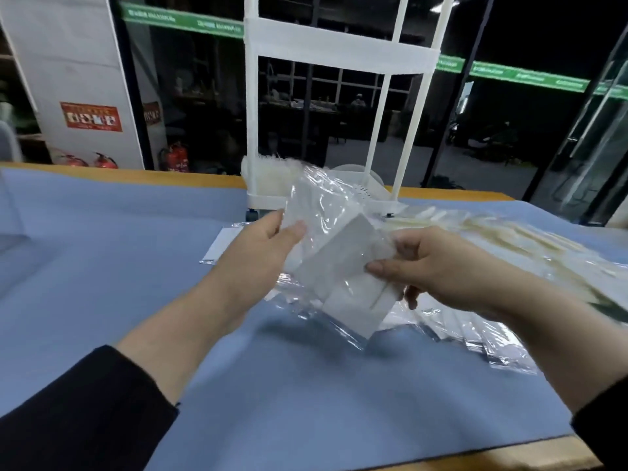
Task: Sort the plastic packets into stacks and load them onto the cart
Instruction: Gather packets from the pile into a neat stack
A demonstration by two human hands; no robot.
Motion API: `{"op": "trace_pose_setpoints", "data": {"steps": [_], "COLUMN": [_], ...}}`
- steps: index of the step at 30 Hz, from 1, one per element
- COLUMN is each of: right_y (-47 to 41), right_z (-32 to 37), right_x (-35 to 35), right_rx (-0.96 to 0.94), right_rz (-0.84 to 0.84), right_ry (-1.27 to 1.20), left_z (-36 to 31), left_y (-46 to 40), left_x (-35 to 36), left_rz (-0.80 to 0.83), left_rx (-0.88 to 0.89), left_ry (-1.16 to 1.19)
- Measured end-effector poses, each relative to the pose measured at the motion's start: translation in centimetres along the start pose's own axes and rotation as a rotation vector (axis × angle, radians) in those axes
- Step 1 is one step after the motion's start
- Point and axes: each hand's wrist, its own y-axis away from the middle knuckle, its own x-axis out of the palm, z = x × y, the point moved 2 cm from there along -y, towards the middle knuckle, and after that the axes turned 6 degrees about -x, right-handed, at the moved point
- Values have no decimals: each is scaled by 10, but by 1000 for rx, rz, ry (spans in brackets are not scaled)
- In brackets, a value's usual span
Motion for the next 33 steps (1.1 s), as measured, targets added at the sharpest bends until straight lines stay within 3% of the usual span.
{"op": "trace_pose_setpoints", "data": {"steps": [6, 9, 12, 16, 22, 24, 26, 30, 33], "right_y": [-27, -24, -15, -3, 23, 27, 31, 37, 37], "right_z": [-7, -5, 6, 9, -9, -22, -32, -36, -39], "right_x": [20, 24, 25, 38, 58, 69, 79, 79, 82], "right_rx": [-1, -12, -134, -168, -220, -166, -123, -255, -285], "right_rz": [-278, -403, -257, -165, -417, -383, -369, -454, -413], "right_ry": [-68, 111, 188, 81, -266, -149, -11, 7, 65], "left_z": [11, 7, -1, -7, -10, -7, 2, 26, 30], "left_y": [1, 0, 2, 12, 36, 42, 44, 40, 41], "left_x": [9, 2, -7, -2, -11, -1, 14, 29, 40], "left_rz": [128, 98, 114, 152, -30, -136, -222, -345, -363], "left_rx": [-62, -14, 89, 102, 111, 75, 24, -84, -84], "left_ry": [-72, -141, -481, -585, -208, -105, -147, -147, -118]}}
